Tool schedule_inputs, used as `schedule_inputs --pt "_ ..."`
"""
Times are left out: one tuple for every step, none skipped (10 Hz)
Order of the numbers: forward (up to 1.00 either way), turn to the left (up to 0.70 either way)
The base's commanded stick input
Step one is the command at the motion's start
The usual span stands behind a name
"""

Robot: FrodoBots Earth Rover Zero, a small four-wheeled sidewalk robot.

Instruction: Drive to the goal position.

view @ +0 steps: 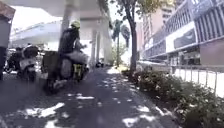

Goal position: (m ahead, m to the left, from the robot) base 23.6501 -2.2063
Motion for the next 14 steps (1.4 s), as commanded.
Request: schedule_inputs --pt "0.7 0.0" --pt "0.7 0.0" --pt "0.7 0.0" --pt "0.7 0.0" --pt "0.7 0.0" --pt "0.7 0.0" --pt "0.7 0.0" --pt "0.7 0.0" --pt "0.7 0.0" --pt "0.7 0.0" --pt "0.7 0.0" --pt "0.7 0.0" --pt "0.7 0.0" --pt "0.7 0.0"
